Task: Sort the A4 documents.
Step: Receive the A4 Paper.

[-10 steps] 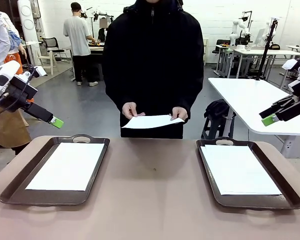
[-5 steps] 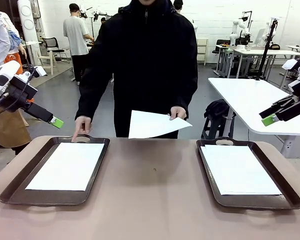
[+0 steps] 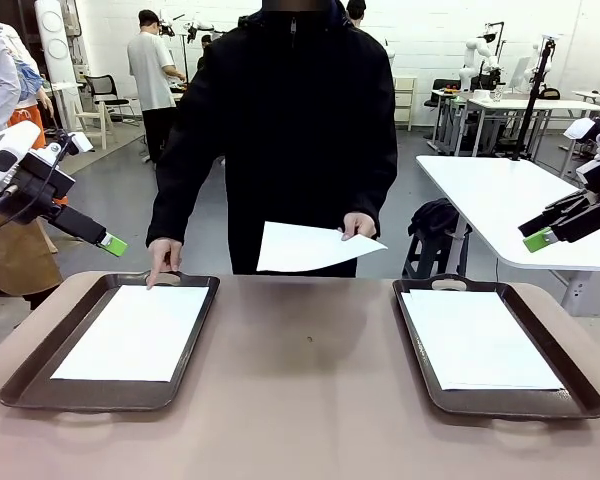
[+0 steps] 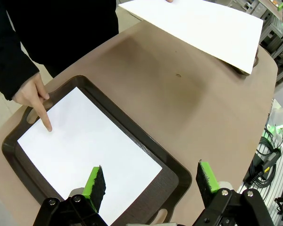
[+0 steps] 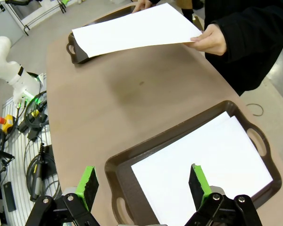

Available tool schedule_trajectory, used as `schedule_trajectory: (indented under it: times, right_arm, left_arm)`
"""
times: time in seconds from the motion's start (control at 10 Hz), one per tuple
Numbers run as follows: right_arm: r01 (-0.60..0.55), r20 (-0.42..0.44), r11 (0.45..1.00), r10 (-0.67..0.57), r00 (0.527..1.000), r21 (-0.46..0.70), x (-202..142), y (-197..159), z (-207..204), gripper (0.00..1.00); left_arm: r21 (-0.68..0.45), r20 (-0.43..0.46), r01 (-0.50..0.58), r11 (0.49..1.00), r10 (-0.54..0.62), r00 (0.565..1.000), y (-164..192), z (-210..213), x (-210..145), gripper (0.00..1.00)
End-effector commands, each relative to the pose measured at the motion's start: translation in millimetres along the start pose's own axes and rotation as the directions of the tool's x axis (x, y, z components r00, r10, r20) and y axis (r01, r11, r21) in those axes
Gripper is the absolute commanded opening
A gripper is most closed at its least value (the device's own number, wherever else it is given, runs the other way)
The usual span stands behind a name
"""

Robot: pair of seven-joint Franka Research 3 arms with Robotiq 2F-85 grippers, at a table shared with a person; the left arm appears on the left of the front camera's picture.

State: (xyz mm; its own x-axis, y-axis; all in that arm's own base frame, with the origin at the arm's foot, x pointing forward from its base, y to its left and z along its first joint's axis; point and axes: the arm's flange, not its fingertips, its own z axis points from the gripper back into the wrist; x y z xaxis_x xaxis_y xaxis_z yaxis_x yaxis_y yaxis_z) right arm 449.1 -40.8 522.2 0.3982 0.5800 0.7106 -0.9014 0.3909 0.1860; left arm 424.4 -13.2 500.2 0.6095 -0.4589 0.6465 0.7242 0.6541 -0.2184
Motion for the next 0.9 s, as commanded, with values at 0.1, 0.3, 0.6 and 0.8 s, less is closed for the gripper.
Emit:
schedule_trajectory:
  times: [0.1, 0.3, 0.6, 0.8]
  right_arm:
    - [0.000, 0.008, 1.000, -0.001, 1.000, 0.005, 0.8, 0.2, -1.0, 1.00]
    - [0.000, 0.008, 1.000, -0.001, 1.000, 0.005, 0.8, 0.2, -1.0, 1.00]
    - [0.000, 0.008, 1.000, -0.001, 1.000, 0.005, 0.8, 0.2, -1.0, 1.00]
    - [0.000, 0.008, 1.000, -0.001, 1.000, 0.005, 0.8, 0.2, -1.0, 1.00]
  left_arm:
    - [-0.002, 0.004, 0.000, 1.000, 0.000, 1.000, 0.4, 0.5, -0.4, 1.00]
    - [-0.002, 0.004, 0.000, 1.000, 0.000, 1.000, 0.4, 0.5, -0.4, 1.00]
    - [-0.128, 0.044, -0.086, 0.988, 0.092, 0.995, 13.0, -36.4, 10.0, 1.00]
    - [-0.200, 0.095, -0.159, 0.967, 0.181, 0.979, 19.3, -67.2, 33.4, 1.00]
